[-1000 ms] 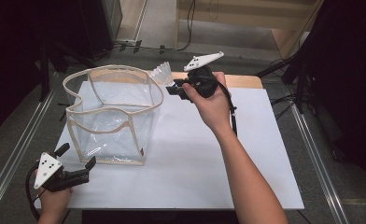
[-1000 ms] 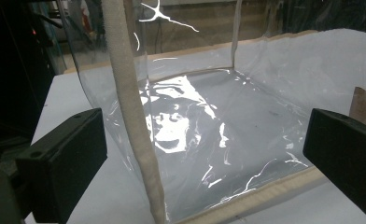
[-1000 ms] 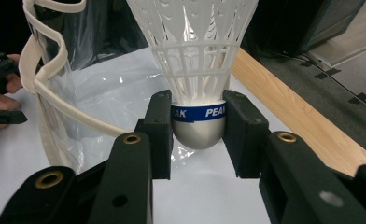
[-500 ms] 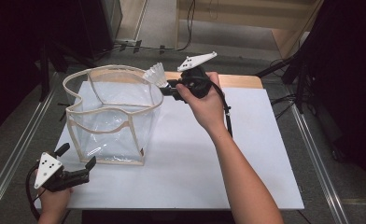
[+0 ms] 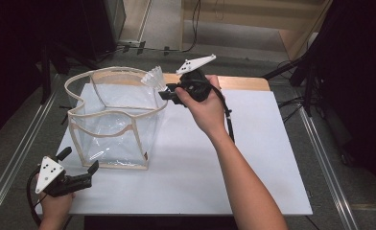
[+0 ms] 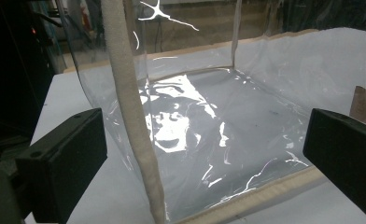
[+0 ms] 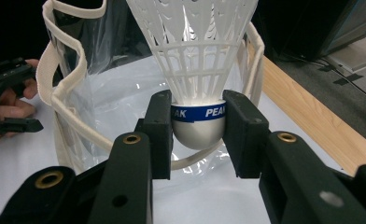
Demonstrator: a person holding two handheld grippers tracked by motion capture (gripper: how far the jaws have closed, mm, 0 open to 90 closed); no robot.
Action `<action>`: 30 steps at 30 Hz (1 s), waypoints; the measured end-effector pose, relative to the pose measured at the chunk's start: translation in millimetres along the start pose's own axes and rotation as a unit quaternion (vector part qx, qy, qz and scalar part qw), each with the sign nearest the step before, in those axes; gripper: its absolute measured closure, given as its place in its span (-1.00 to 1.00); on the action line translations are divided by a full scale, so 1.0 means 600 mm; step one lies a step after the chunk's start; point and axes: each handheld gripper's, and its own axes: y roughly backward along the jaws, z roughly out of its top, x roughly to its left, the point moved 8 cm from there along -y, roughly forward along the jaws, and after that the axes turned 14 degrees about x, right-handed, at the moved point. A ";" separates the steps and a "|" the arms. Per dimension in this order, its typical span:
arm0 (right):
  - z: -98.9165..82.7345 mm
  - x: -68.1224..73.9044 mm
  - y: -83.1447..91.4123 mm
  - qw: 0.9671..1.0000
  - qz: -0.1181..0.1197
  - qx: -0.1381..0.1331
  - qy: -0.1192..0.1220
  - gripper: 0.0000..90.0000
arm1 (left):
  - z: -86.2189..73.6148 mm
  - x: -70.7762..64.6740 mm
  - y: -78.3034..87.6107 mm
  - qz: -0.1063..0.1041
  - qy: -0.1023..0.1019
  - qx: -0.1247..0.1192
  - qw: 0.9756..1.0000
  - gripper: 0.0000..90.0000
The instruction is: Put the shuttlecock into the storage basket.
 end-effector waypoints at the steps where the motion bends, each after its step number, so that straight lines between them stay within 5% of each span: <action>1: 0.001 0.001 -0.002 1.000 0.000 -0.001 -0.001 0.40 | 0.000 0.000 0.000 0.000 0.000 0.000 1.000 -0.99; 11: 0.001 0.003 -0.012 1.000 0.005 0.005 0.001 0.35 | 0.000 0.000 0.000 0.000 0.001 0.000 1.000 -0.99; 16: 0.002 0.005 -0.007 1.000 0.005 -0.007 0.001 -0.24 | 0.000 0.000 0.000 -0.001 0.001 0.000 1.000 -0.99; 30: -0.027 -0.010 0.019 0.999 -0.021 -0.026 -0.005 -1.00 | 0.000 0.000 0.000 -0.001 0.001 0.000 1.000 -0.99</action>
